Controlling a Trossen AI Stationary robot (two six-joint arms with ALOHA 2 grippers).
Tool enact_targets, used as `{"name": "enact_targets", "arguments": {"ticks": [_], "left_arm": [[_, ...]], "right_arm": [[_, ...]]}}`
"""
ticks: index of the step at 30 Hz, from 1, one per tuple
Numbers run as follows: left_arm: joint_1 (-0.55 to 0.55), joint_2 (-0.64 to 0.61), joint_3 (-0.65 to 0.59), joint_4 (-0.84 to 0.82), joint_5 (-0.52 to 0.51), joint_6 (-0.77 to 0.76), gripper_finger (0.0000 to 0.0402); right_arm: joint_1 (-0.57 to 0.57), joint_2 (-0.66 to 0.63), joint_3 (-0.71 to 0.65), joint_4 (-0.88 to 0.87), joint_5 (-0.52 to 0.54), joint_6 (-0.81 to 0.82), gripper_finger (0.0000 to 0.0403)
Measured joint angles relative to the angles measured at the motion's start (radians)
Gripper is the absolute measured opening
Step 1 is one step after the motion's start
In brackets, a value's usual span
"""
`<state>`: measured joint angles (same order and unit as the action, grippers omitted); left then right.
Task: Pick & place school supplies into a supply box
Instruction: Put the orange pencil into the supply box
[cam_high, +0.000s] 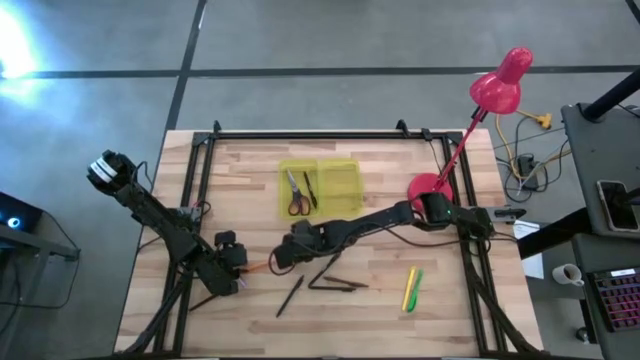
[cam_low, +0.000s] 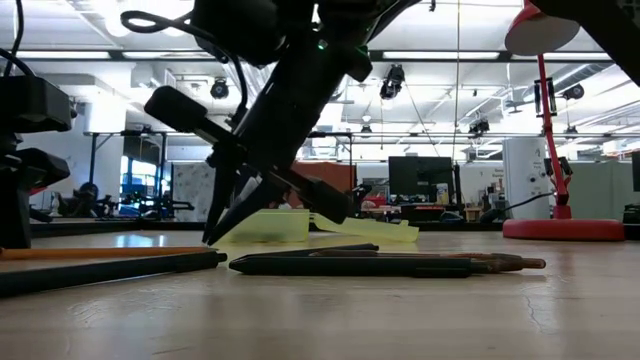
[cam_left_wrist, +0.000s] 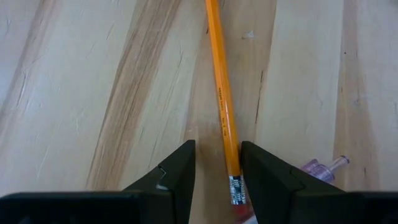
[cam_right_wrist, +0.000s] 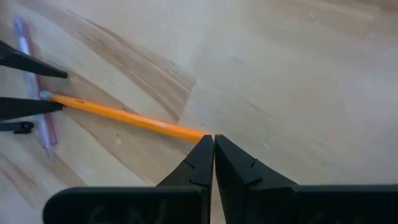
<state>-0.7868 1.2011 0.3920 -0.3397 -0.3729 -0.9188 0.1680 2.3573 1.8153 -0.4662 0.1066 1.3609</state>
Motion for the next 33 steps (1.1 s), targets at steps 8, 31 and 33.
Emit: {"name": "enact_targets", "arguments": {"ticks": [8, 31, 33], "left_arm": [[0.000, 0.000, 0.000, 0.000, 0.000, 0.000, 0.0114], [0.002, -0.041, 0.013, -0.003, 0.000, -0.001, 0.0033], [0.002, -0.041, 0.013, -0.012, -0.004, -0.008, 0.0013]], "right_arm": [[-0.006, 0.000, -0.021, 0.008, -0.015, 0.005, 0.0009], [-0.012, -0.001, -0.034, 0.033, -0.029, -0.011, 0.0009], [-0.012, -0.001, -0.034, 0.032, -0.033, -0.011, 0.0008]]}}
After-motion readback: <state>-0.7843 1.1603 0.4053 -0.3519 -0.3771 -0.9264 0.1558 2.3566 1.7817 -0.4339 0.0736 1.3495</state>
